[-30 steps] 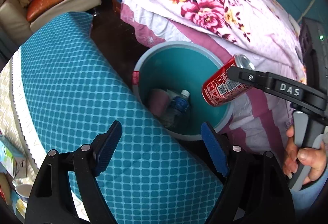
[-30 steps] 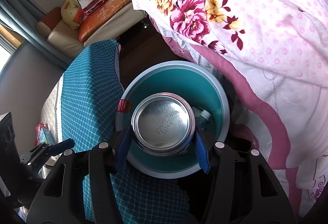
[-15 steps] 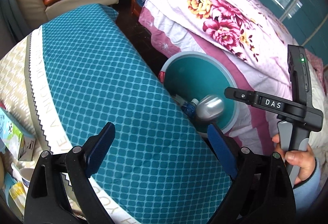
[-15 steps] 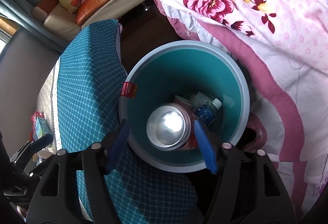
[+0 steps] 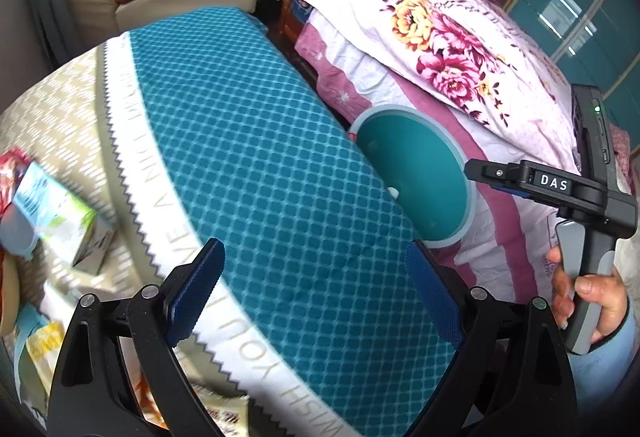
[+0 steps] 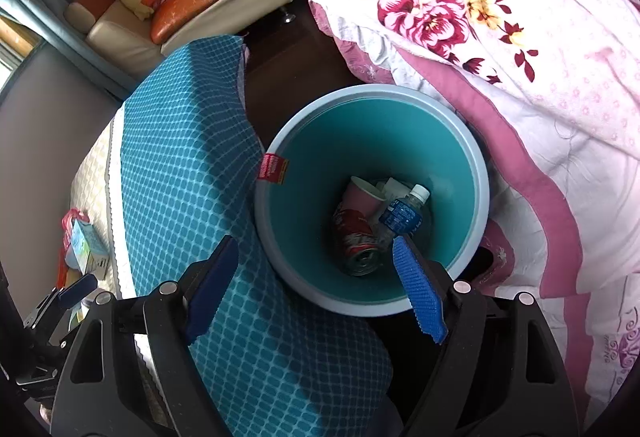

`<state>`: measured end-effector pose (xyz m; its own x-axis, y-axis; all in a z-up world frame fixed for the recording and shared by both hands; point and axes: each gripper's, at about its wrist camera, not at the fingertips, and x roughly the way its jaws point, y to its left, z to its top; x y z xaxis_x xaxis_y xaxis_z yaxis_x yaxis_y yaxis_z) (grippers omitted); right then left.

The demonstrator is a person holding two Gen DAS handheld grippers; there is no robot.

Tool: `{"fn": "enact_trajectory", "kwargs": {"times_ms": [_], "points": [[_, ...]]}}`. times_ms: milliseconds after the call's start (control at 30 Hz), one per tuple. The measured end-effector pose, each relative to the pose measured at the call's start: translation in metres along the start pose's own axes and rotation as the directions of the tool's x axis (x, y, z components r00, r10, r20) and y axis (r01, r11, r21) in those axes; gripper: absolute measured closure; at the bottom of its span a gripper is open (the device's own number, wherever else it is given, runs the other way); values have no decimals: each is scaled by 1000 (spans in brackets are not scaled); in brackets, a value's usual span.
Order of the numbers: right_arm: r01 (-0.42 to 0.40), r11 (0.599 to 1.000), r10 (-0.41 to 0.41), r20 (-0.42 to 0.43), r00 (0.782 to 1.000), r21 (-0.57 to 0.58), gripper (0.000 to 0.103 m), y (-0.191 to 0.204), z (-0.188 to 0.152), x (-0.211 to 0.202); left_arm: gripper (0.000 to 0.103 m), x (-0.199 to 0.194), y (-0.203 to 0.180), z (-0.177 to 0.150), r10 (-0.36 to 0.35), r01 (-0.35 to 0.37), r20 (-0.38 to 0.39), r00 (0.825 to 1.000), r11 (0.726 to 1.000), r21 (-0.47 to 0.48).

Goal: Collect trash
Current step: 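Move both tools back to the bed and grasp the white ALDI cup with the left tool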

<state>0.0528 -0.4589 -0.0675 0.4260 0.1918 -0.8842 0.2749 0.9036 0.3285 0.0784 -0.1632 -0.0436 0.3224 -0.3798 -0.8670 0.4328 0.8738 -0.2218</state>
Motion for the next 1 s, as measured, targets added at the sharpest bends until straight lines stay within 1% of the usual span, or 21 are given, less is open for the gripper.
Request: {"fn": "enact_trajectory", "kwargs": {"times_ms": [233,300,400,533,767,900,1000], "points": [[-1,997,1,5,1000,-79,26,37,-12,-14,11,-26,30,-19,36,-34,33,999,999,-41],[-5,994,4,-3,1000,-107,26,49,-16,-15,11,-33,41,-25,46,-44,40,998,997,-61],[-13,988,10,-21,1000,-155,21,70,-25,-14,11,-43,58,-35,66,-62,45,997,994,-86],[-25,975,14,-49,999,-222,21,99,-38,-12,11,-53,83,-51,88,-82,45,995,989,-123],[-38,956,13,-87,996,-290,20,135,-54,-5,11,-58,118,-78,110,-103,31,993,978,-180],[-47,948,11,-115,993,-313,20,153,-61,4,11,-54,126,-87,134,-129,15,991,975,-180],[-55,942,8,-142,990,-331,20,164,-66,11,19,-49,128,-91,140,-137,3,990,976,-169]]}}
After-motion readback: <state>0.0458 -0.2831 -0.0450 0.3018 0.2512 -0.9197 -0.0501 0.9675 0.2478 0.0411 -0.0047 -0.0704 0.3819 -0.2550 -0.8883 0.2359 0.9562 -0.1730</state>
